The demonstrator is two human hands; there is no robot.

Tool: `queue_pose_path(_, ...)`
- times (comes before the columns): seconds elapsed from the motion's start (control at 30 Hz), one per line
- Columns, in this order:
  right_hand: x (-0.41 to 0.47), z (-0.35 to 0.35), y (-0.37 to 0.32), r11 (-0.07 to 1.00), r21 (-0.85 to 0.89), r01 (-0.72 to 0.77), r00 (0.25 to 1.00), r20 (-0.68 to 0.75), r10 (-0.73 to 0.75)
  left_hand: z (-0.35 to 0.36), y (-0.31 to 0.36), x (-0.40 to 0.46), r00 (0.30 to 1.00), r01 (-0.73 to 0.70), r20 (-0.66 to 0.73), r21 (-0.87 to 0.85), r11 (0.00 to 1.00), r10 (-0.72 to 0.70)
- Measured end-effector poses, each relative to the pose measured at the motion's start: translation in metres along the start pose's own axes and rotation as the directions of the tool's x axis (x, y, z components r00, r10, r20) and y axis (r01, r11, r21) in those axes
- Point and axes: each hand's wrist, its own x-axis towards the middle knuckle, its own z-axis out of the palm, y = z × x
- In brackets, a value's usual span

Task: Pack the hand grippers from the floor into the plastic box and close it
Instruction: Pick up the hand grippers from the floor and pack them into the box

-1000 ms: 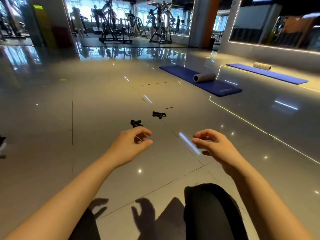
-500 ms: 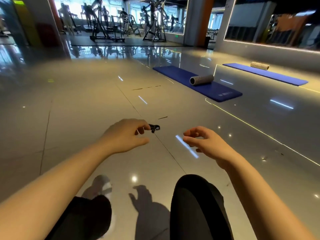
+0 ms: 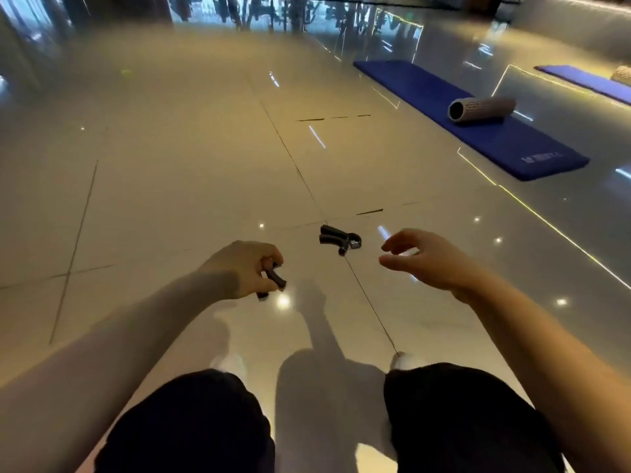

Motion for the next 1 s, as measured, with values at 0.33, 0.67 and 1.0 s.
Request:
queue_pose_path(0.33, 0.225, 0.046, 0.099, 0.962, -0.229, -0.148, 0.965, 0.181, 0.192, 0.065, -0.089, 0.182, 0.988, 0.144, -0.052, -0.077, 0.987, -0.148)
queue_pose_path(0.67, 0.331, 0.145, 0.195, 0.919, -0.385, -0.088, 0.933, 0.292, 0.212, 0.150, -0.184, 0.239, 0.988, 0.033, 0.142, 0.197, 0.980, -0.062)
queue_pose_path(1.0, 0.383, 0.172, 0.218, 0.812, -0.582, 0.034, 0.930, 0.315, 0.187, 0.183, -0.219, 0.249, 0.912, -0.387, 0.333, 0.511, 0.768, 0.238)
